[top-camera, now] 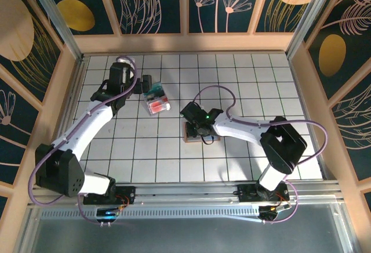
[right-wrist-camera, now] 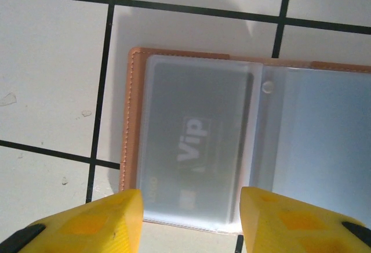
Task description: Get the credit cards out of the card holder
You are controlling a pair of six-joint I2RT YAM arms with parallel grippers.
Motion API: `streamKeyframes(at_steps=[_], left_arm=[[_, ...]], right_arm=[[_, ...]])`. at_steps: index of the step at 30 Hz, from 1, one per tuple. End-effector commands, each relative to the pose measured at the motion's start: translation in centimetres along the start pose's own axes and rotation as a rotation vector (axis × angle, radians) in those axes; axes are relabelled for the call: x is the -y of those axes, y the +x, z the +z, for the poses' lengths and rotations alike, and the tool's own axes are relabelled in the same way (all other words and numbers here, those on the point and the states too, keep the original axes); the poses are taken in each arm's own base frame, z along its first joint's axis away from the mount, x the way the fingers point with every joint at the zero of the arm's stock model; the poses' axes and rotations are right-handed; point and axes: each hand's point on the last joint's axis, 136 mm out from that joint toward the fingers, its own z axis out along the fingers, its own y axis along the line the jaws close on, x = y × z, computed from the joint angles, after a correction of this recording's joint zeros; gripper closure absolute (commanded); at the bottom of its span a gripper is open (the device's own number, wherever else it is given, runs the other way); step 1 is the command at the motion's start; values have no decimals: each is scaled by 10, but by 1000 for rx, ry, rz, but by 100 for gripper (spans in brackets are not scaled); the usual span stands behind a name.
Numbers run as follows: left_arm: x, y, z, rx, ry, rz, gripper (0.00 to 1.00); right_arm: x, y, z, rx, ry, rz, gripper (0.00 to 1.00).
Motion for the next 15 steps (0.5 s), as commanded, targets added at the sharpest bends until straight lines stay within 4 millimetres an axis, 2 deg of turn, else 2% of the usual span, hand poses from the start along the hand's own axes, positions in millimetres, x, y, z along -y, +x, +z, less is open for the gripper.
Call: streamKeyframes(at_steps=[1, 5, 7, 15], left_arm=[[-13, -2, -8, 68, -36, -154, 1], [-16, 19, -12, 89, -12, -229, 1], [-16, 23, -15, 115, 9, -268, 1], [-19, 24, -32, 219, 53, -354, 1]], right_arm=[[-6, 0, 0, -14, 16, 1, 52], [-7, 2, 5, -27, 31, -9, 52], [-6, 2, 8, -31, 39, -12, 51], [-6, 7, 26, -65, 66, -30, 44]])
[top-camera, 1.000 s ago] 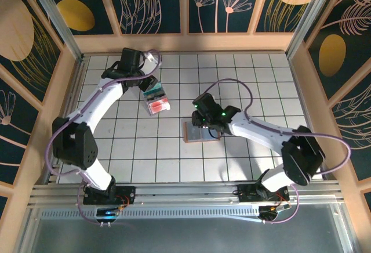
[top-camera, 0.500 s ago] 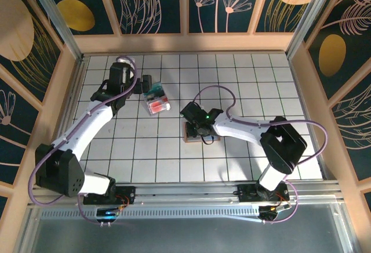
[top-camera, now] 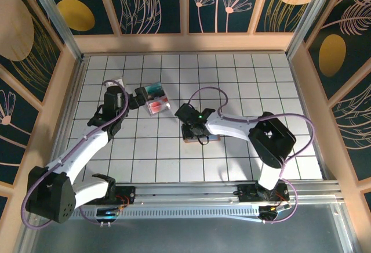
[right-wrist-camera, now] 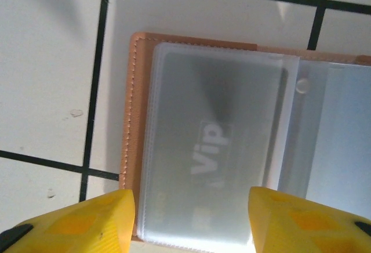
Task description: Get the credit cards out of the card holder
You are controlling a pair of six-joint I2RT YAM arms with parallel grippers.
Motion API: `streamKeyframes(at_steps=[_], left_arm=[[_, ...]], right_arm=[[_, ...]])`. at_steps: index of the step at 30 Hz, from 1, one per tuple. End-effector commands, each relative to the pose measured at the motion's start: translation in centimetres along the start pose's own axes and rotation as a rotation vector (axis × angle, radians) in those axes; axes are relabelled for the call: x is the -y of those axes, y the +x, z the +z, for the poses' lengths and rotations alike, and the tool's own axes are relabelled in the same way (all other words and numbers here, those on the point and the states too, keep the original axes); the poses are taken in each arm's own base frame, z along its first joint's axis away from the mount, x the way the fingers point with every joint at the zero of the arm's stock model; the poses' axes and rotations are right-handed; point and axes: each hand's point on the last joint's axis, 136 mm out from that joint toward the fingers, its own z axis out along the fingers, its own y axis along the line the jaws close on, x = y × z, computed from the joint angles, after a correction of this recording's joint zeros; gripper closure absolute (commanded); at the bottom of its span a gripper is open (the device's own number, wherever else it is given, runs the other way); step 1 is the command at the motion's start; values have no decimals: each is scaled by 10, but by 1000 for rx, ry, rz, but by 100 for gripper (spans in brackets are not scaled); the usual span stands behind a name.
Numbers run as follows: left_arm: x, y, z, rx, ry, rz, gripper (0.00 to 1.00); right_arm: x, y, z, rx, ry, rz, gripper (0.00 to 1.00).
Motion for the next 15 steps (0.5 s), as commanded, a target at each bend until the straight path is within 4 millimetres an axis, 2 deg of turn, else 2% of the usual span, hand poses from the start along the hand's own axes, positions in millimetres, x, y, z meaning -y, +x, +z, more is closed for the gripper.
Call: streamKeyframes(at_steps=[1, 7, 15], left_arm=[[6, -25, -8, 108, 36, -70, 1], [3, -24, -10, 109, 24, -68, 1], [4, -24, -11, 105, 34, -51, 1]], right_arm=[[0, -1, 4, -9, 29, -2, 43], [3, 5, 14, -31, 47, -5, 40], [5, 11, 18, -32, 25, 13, 55]])
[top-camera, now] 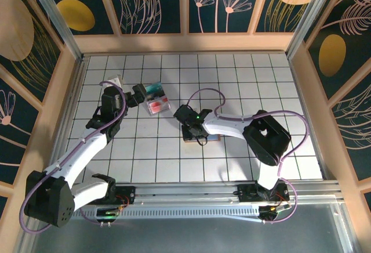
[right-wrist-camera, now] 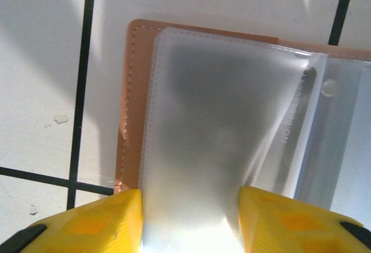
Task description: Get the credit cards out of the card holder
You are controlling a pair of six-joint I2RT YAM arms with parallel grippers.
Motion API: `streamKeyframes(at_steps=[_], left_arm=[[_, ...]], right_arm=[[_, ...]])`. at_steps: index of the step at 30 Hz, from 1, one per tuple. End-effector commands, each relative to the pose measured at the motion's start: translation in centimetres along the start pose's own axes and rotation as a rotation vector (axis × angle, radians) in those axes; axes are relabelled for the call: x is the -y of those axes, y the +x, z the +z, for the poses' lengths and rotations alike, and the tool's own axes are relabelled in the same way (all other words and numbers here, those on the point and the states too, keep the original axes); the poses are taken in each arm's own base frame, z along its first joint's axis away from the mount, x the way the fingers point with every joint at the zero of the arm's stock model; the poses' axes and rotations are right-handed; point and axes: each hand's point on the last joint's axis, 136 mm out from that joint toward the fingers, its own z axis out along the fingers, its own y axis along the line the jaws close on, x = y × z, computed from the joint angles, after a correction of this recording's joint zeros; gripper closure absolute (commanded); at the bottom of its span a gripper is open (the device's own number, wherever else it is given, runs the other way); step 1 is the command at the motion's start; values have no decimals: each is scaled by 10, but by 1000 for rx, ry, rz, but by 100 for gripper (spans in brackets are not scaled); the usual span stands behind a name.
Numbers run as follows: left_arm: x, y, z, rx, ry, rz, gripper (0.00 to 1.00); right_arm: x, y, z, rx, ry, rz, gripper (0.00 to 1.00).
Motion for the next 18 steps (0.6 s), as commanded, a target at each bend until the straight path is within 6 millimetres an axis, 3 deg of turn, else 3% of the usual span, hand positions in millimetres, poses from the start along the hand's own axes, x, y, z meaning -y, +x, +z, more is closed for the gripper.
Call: streamKeyframes(at_steps=[1, 6, 12, 18], left_arm=[[0, -8, -4, 38, 13, -9, 1], [3, -14, -8, 53, 23, -1, 1], [5, -18, -11, 56, 20, 15, 1], [7, -23, -12, 65, 25, 19, 1]], right_arm=[[6, 8, 5, -16, 10, 17, 57], [4, 3, -1, 5, -6, 15, 61], [2, -4, -9, 26, -15, 13, 59], [14, -7, -14, 44, 50, 19, 58]])
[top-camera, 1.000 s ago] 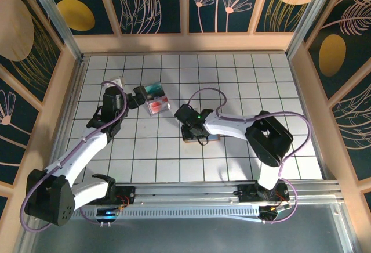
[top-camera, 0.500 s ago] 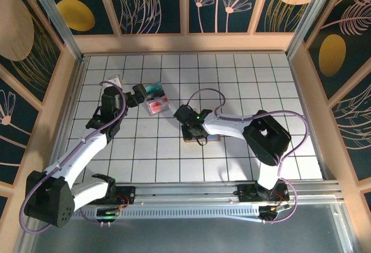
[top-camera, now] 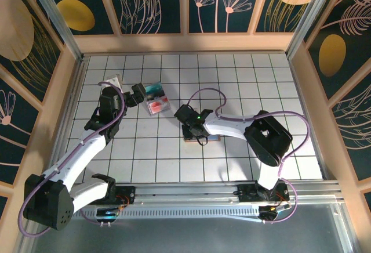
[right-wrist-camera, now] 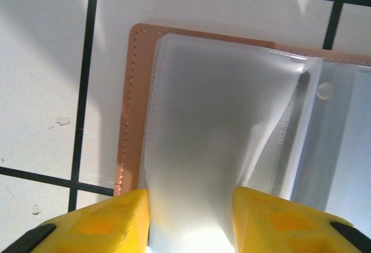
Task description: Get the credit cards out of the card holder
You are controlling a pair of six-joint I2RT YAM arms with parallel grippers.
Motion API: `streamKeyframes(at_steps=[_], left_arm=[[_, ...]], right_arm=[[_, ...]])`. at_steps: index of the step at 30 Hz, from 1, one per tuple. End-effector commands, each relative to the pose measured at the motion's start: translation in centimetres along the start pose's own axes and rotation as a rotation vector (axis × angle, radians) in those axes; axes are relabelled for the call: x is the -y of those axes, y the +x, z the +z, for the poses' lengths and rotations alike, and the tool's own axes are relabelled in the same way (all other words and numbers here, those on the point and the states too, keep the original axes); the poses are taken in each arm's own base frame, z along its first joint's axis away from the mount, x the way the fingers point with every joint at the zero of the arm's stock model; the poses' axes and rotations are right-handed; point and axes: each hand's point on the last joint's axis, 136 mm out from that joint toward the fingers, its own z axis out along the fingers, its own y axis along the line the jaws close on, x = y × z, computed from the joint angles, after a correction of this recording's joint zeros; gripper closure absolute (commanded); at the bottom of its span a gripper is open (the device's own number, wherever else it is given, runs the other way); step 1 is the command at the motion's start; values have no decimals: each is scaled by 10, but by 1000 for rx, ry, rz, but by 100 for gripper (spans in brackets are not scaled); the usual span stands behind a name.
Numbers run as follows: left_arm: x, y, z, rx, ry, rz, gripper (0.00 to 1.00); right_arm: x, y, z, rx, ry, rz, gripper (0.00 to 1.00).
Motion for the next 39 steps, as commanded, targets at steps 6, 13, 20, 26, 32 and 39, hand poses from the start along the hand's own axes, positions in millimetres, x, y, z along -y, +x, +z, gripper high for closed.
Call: streamKeyframes(at_steps=[6, 13, 20, 26, 32, 39], left_arm=[[6, -20, -7, 50, 14, 14, 1], [6, -23, -9, 56, 13, 16, 1], [4, -25, -12, 63, 0, 21, 1], [6, -24, -14, 57, 9, 32, 1], [13, -16, -16, 43, 30, 52, 1], [30, 14, -13, -23, 22, 129, 1]], right_arm=[[20, -8, -16, 46, 81, 24, 56], [34, -10, -22, 68, 133, 43, 53], [52, -9, -27, 82, 139, 99, 54], [68, -4, -26, 73, 140, 138, 56], [85, 0, -25, 73, 157, 172, 58], [101, 4, -23, 71, 151, 212, 59]])
